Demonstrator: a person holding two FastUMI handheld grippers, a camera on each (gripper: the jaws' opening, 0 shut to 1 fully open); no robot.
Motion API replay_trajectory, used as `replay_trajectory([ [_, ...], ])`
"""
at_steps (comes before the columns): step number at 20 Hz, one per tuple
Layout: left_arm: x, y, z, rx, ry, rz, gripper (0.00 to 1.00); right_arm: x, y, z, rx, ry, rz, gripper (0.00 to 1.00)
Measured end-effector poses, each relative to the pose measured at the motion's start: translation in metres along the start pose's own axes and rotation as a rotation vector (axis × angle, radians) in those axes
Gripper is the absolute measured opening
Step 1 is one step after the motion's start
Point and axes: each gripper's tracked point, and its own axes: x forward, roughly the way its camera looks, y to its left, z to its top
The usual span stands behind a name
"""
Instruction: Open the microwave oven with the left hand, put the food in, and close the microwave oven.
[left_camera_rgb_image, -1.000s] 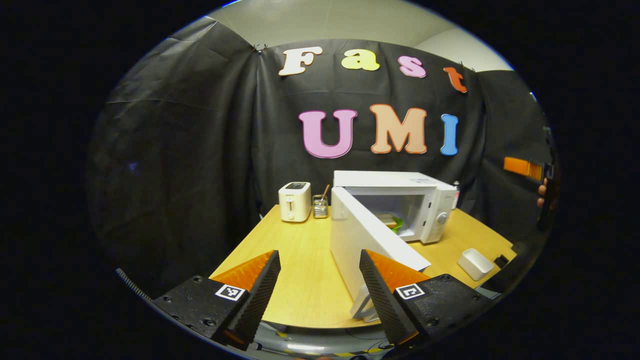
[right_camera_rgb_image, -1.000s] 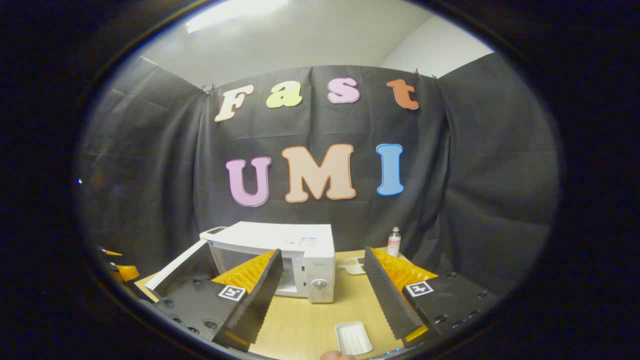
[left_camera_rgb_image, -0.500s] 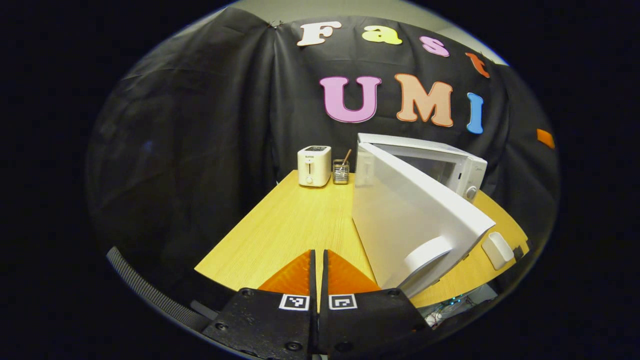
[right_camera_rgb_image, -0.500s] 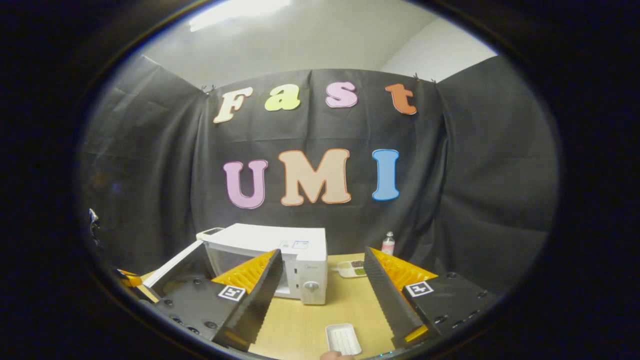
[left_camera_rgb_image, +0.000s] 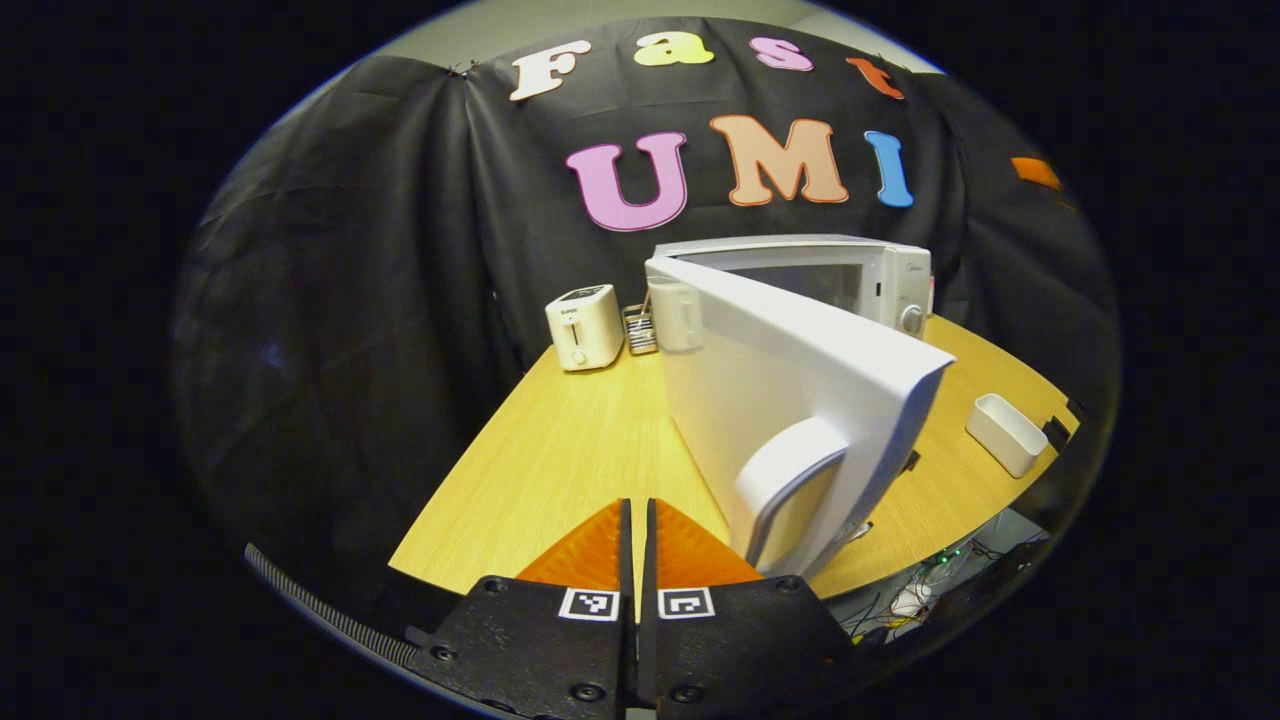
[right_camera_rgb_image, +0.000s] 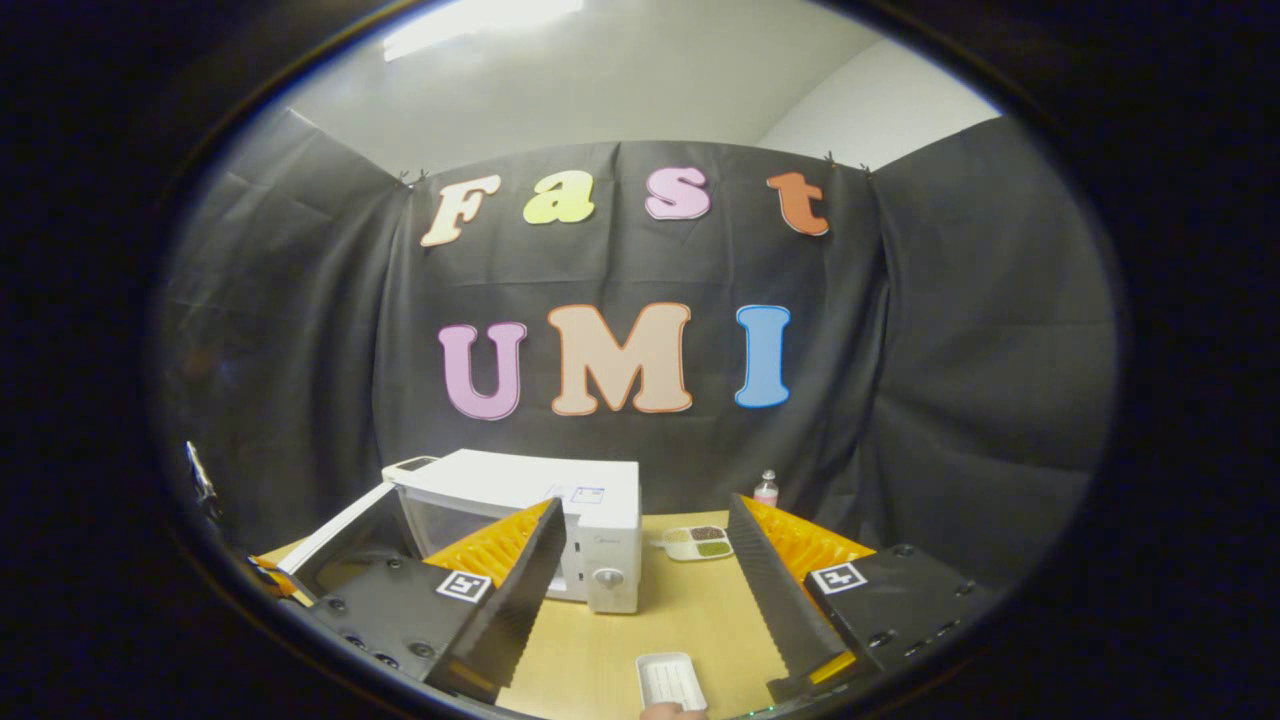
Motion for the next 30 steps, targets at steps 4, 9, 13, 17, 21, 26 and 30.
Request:
replay_trajectory([
  [4, 0.006, -0.018, 0.001, 0.026, 0.004, -0.024, 0.0, -0.003, -0.004, -0.002, -0.005, 0.009, -0.009, 0.92],
  [9, 0.014, -0.046, 0.011, 0.01, -0.007, -0.079, 0.0, -0.01, -0.016, 0.003, -0.024, -0.003, -0.029, 0.92],
  [13, 0.024, -0.075, 0.015, -0.024, 0.006, -0.135, 0.0, -0.019, -0.03, -0.001, -0.035, 0.006, -0.051, 0.92],
  [17, 0.034, -0.1, 0.03, 0.013, -0.013, -0.19, 0.0, -0.023, -0.042, -0.001, -0.053, 0.016, -0.075, 0.92],
  [21, 0.045, -0.125, 0.046, 0.022, -0.035, -0.243, 0.0, -0.025, -0.051, -0.001, -0.054, 0.034, -0.092, 0.93],
  [26, 0.054, -0.153, 0.062, 0.047, -0.061, -0.291, 0.0, -0.026, -0.057, -0.004, -0.054, 0.046, -0.099, 0.93],
  [30, 0.064, -0.171, 0.072, 0.058, -0.07, -0.322, 0.0, -0.017, -0.055, -0.001, -0.031, 0.049, -0.09, 0.93],
])
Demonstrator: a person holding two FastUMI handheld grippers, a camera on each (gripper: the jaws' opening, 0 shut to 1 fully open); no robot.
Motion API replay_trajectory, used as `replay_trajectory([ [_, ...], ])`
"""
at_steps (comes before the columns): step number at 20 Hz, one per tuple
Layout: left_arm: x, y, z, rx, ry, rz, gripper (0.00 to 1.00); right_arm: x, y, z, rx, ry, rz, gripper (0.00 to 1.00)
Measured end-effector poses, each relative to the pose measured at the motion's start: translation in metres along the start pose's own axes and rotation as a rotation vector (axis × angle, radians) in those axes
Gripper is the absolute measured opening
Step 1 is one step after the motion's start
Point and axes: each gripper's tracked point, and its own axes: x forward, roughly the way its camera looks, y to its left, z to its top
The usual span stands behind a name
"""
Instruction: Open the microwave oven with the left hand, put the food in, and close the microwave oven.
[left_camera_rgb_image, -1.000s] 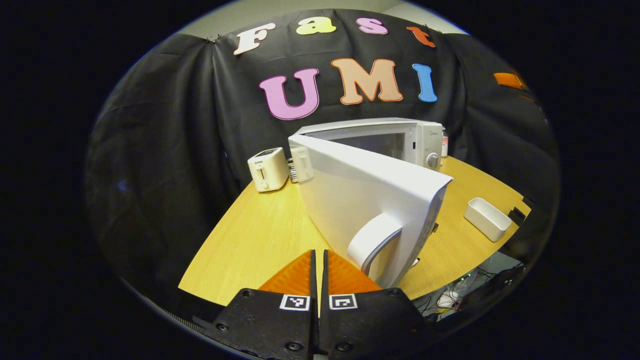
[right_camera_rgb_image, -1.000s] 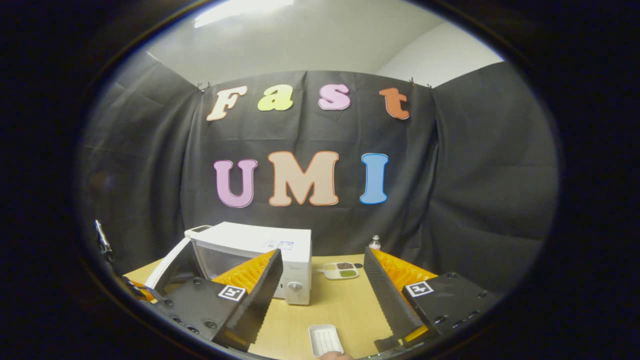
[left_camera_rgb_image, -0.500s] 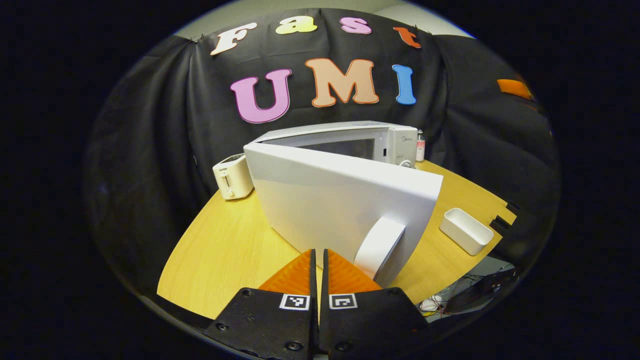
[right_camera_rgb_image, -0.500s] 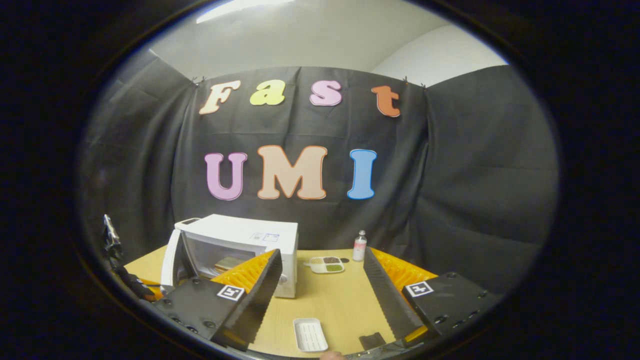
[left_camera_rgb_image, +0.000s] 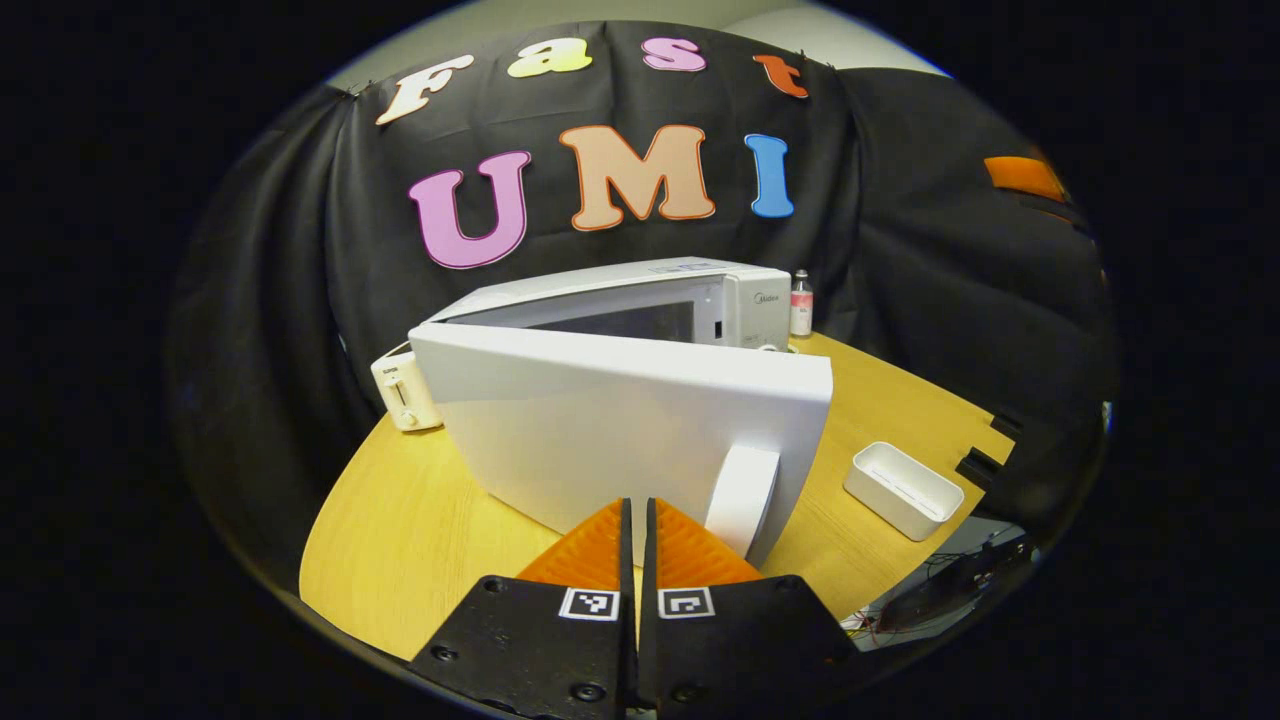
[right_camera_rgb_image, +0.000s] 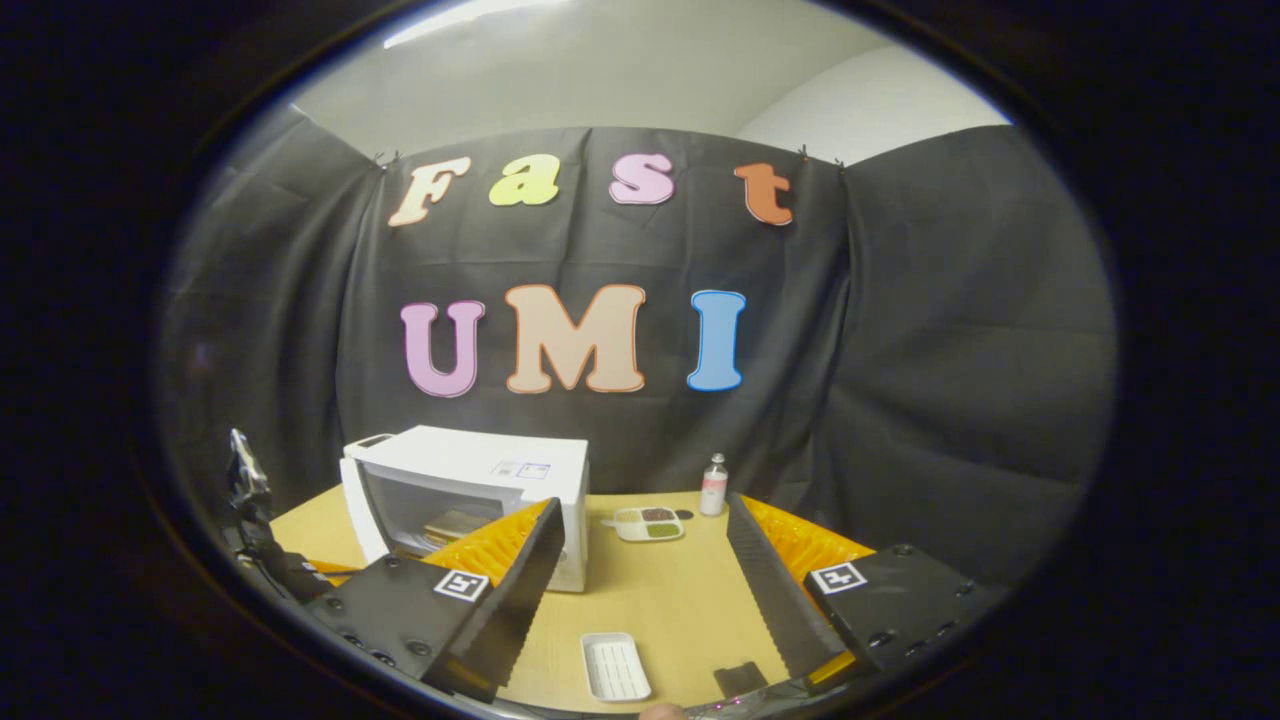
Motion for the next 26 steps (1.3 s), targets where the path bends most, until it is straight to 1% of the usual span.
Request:
replay_trajectory([
  [5, 0.023, -0.013, 0.02, 0.014, -0.033, -0.027, 0.0, 0.008, 0.006, 0.006, -0.021, -0.006, 0.024, 0.93],
  [9, 0.042, -0.023, 0.034, 0.015, -0.041, -0.045, 0.0, 0.016, 0.008, 0.008, 0.038, 0.015, 0.034, 0.93],
  [10, 0.045, -0.027, 0.038, 0.017, -0.046, -0.055, 0.0, 0.018, 0.007, 0.01, 0.044, 0.013, 0.034, 1.0],
  [13, 0.059, -0.033, 0.048, 0.036, -0.055, -0.065, 0.0, 0.024, 0.008, 0.014, 0.036, 0.01, 0.038, 1.0],
  [14, 0.063, -0.033, 0.052, 0.036, -0.054, -0.062, 0.0, 0.025, 0.008, 0.013, 0.039, 0.013, 0.041, 0.93],
  [15, 0.068, -0.035, 0.056, 0.03, -0.058, -0.062, 0.0, 0.025, 0.008, 0.014, 0.045, 0.014, 0.042, 0.93],
  [16, 0.072, -0.037, 0.062, 0.023, -0.066, -0.064, 0.0, 0.027, 0.009, 0.014, 0.05, 0.016, 0.045, 1.0],
  [17, 0.078, -0.04, 0.069, 0.019, -0.077, -0.068, 0.0, 0.027, 0.008, 0.013, 0.049, 0.016, 0.046, 0.93],
  [18, 0.083, -0.042, 0.073, 0.021, -0.082, -0.073, 0.0, 0.028, 0.006, 0.013, 0.039, 0.017, 0.045, 1.0],
  [19, 0.088, -0.044, 0.077, 0.028, -0.086, -0.076, 0.0, 0.029, 0.005, 0.011, 0.03, 0.018, 0.045, 0.93],
  [20, 0.092, -0.043, 0.08, 0.038, -0.089, -0.074, 0.0, 0.029, 0.004, 0.011, 0.025, 0.021, 0.047, 1.0],
  [21, 0.096, -0.042, 0.081, 0.044, -0.091, -0.07, 0.0, 0.029, 0.003, 0.012, 0.022, 0.02, 0.048, 0.93],
  [25, 0.113, -0.04, 0.087, 0.038, -0.095, -0.048, 0.0, 0.033, -0.001, 0.011, 0.007, 0.016, 0.055, 0.93],
  [26, 0.117, -0.039, 0.087, 0.041, -0.089, -0.038, 0.0, 0.034, -0.002, 0.011, 0.003, 0.017, 0.057, 1.0],
])
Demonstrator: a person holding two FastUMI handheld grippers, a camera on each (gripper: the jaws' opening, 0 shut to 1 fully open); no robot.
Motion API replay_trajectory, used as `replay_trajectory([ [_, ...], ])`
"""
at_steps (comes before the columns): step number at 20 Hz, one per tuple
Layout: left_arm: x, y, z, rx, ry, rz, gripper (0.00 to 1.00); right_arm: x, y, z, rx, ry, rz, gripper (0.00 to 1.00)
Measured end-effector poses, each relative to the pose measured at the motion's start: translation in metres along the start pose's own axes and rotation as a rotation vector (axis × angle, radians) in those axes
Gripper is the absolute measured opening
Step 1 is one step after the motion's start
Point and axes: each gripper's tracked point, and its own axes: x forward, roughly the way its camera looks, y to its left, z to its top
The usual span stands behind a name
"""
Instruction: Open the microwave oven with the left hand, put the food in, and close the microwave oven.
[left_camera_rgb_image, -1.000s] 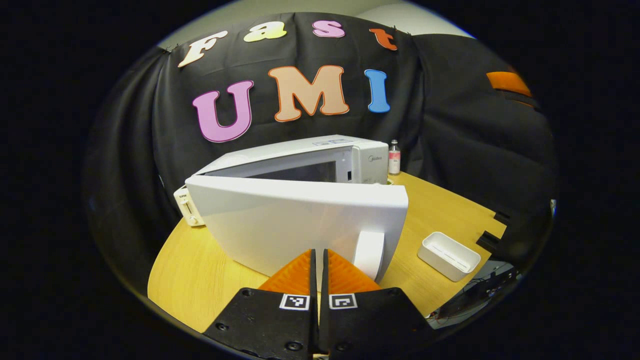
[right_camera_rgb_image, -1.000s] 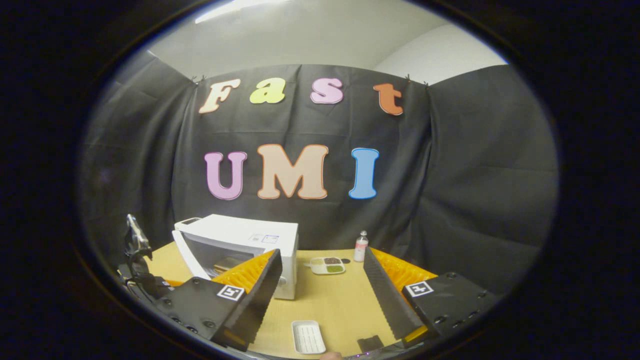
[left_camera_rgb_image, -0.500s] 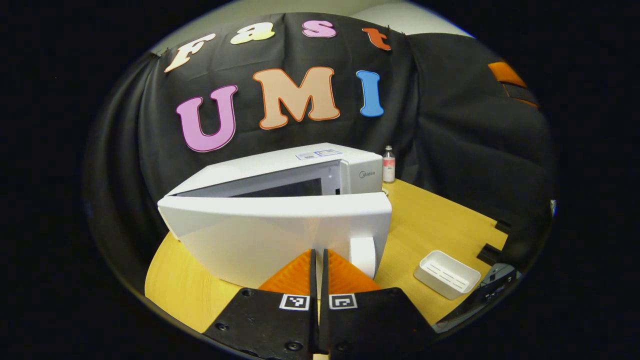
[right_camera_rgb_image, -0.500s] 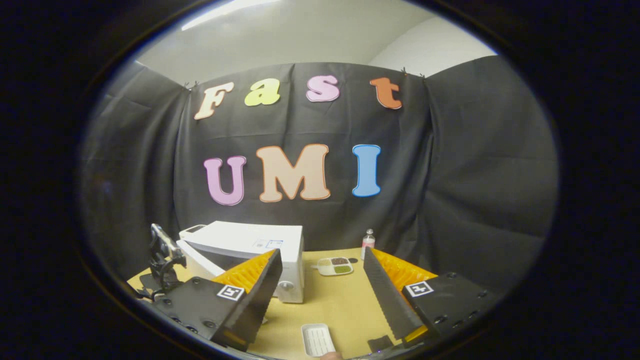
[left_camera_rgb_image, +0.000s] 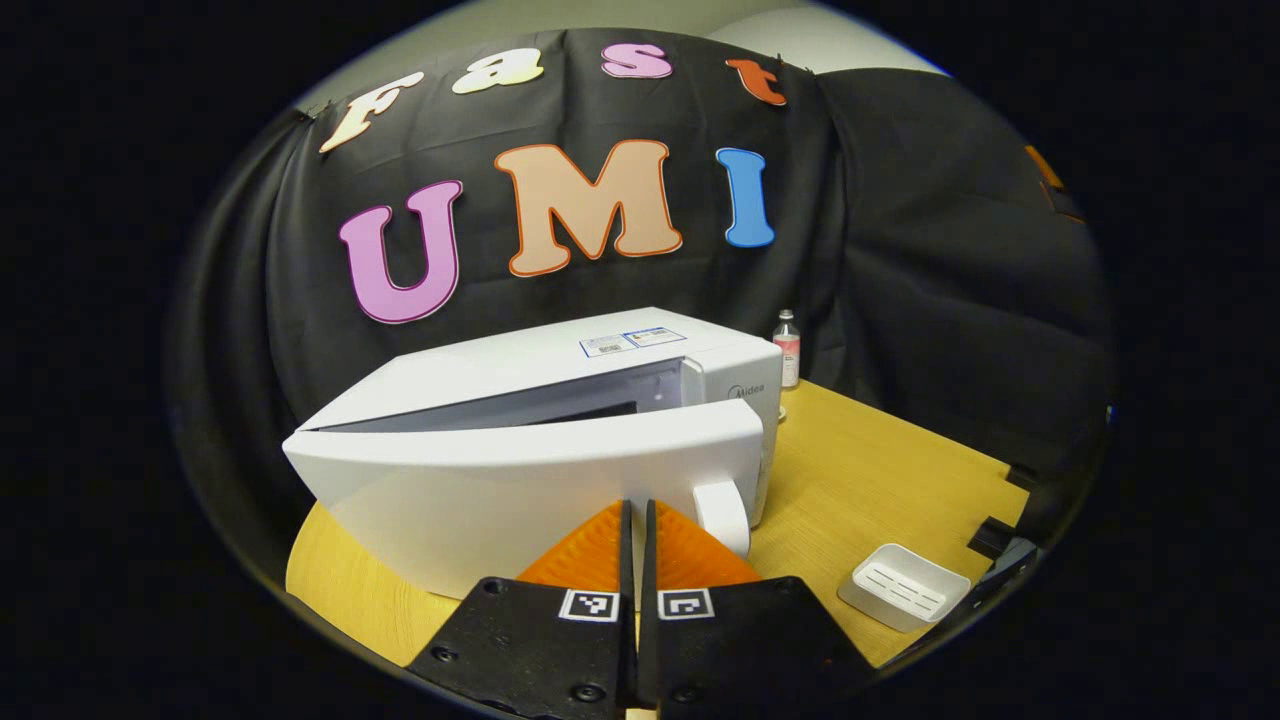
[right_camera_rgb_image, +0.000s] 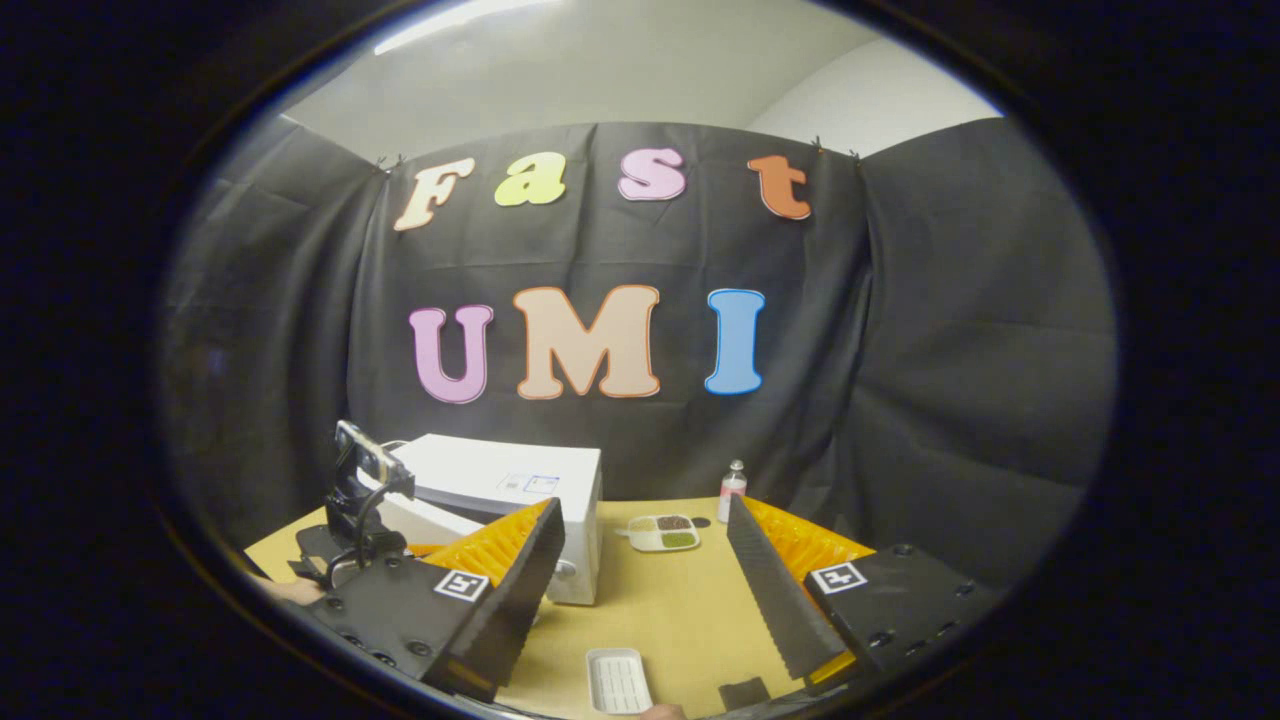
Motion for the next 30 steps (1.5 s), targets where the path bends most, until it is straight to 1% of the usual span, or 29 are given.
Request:
replay_trajectory([
  [3, 0.01, 0.0, 0.007, 0.0, -0.01, 0.01, 0.0, 0.006, -0.002, 0.0, -0.01, -0.002, 0.009, 1.0],
  [4, 0.013, 0.0, 0.009, -0.002, -0.013, 0.012, 0.0, 0.007, -0.004, -0.003, -0.015, 0.002, 0.011, 0.93],
  [9, 0.026, 0.002, 0.014, -0.01, -0.015, 0.029, 0.0, 0.016, -0.007, -0.006, -0.025, 0.012, 0.029, 0.93],
  [11, 0.029, 0.005, 0.015, -0.026, -0.021, 0.048, 0.0, 0.02, -0.01, -0.005, -0.027, 0.008, 0.032, 0.93],
  [12, 0.031, 0.005, 0.018, -0.032, -0.023, 0.052, 0.0, 0.021, -0.012, -0.005, -0.026, 0.008, 0.032, 1.0],
  [13, 0.034, 0.004, 0.019, -0.035, -0.023, 0.056, 0.0, 0.023, -0.014, -0.005, -0.024, 0.009, 0.032, 0.93],
  [17, 0.043, 0.007, 0.026, -0.027, -0.039, 0.066, 0.0, 0.025, -0.021, -0.005, -0.004, 0.004, 0.029, 0.93],
  [18, 0.045, 0.009, 0.025, -0.029, -0.031, 0.071, 0.0, 0.027, -0.023, -0.006, -0.003, 0.004, 0.026, 1.0],
  [19, 0.046, 0.008, 0.023, -0.044, -0.033, 0.07, 0.0, 0.029, -0.025, -0.006, -0.005, 0.002, 0.023, 1.0],
  [20, 0.047, 0.006, 0.025, -0.059, -0.047, 0.069, 0.0, 0.031, -0.028, -0.004, -0.004, -0.002, 0.019, 0.93],
  [22, 0.047, 0.006, 0.022, -0.064, -0.03, 0.075, 0.0, 0.034, -0.03, -0.006, 0.004, 0.002, 0.017, 0.93],
  [23, 0.048, 0.006, 0.023, -0.062, -0.034, 0.081, 0.0, 0.035, -0.032, -0.006, 0.008, 0.002, 0.015, 1.0],
  [28, 0.051, 0.005, 0.021, -0.064, -0.029, 0.091, 0.0, 0.04, -0.03, -0.01, -0.003, 0.009, 0.027, 1.0],
  [29, 0.052, 0.003, 0.021, -0.066, -0.028, 0.091, 0.0, 0.04, -0.03, -0.011, -0.002, 0.011, 0.028, 0.93],
  [30, 0.052, 0.003, 0.021, -0.065, -0.028, 0.092, 0.0, 0.041, -0.029, -0.012, 0.003, 0.013, 0.029, 0.93],
])
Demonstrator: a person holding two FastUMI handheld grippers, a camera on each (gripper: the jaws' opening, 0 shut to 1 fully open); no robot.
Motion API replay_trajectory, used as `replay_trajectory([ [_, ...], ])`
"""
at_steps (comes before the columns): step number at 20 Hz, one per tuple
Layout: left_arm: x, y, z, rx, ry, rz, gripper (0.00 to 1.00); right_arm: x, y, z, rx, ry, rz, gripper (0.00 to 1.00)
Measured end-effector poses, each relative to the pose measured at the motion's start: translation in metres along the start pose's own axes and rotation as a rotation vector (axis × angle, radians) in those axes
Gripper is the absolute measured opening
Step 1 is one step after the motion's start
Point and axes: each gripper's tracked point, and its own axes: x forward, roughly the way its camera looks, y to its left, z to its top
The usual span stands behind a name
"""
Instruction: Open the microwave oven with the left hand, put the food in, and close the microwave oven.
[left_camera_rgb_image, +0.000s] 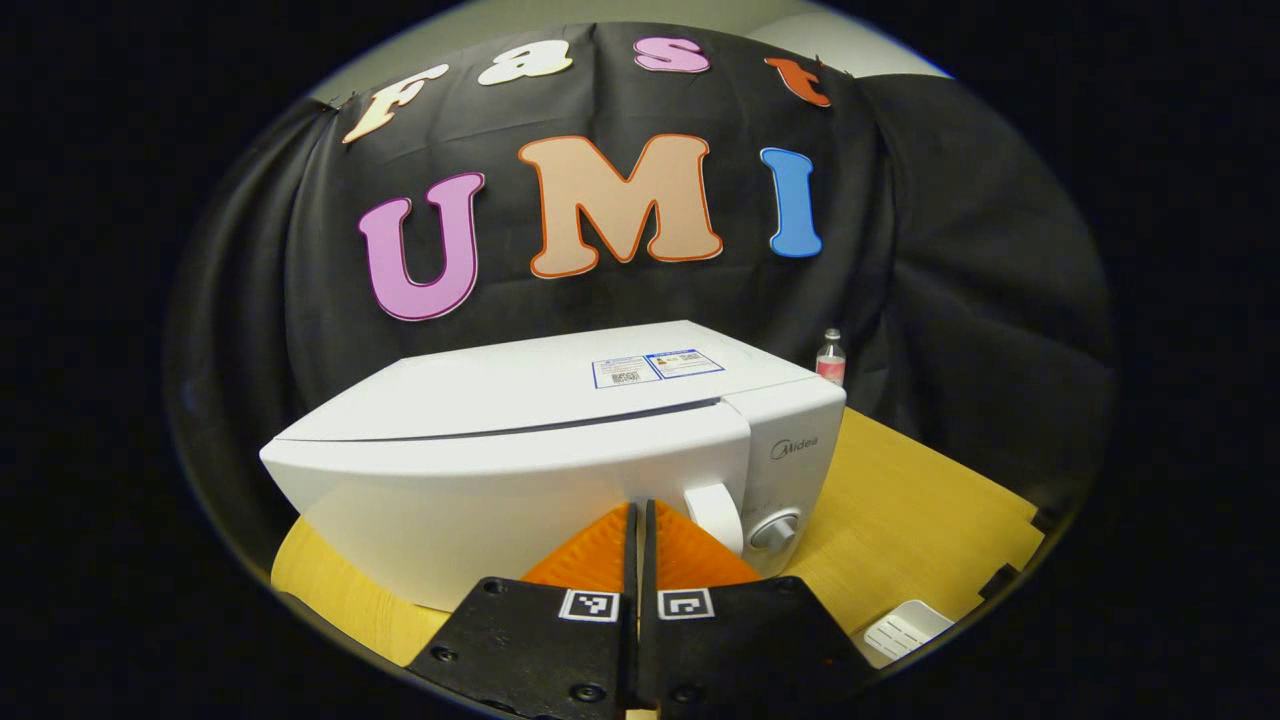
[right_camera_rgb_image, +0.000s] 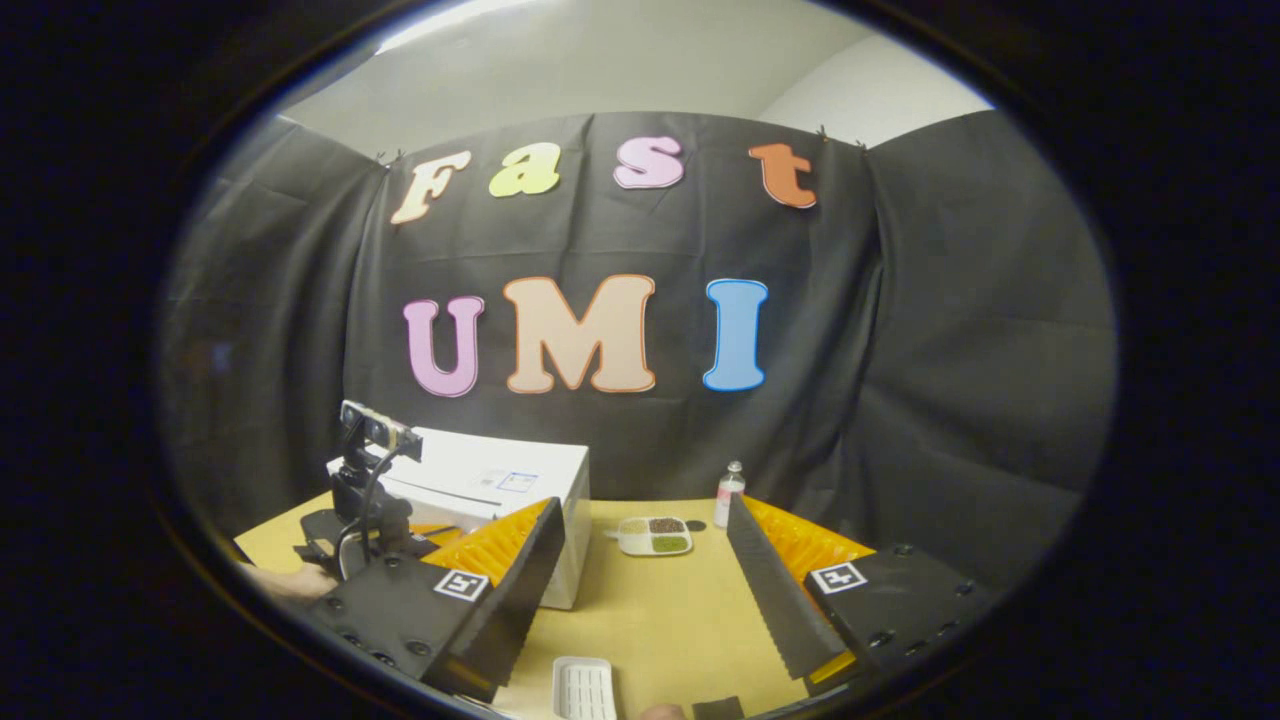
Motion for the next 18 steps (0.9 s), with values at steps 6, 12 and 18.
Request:
replay_trajectory([
  [6, 0.003, -0.005, -0.003, -0.006, 0.002, -0.005, 0.0, -0.002, -0.001, -0.001, -0.001, 0.001, 0.006, 1.0],
  [12, 0.01, 0.003, -0.005, 0.008, 0.013, 0.003, 0.0, -0.008, -0.007, 0.0, 0.001, -0.006, 0.005, 0.93],
  [18, -0.025, 0.025, 0.009, -0.011, -0.018, 0.05, 0.01, -0.013, -0.007, 0.004, 0.015, -0.019, 0.007, 1.0],
])
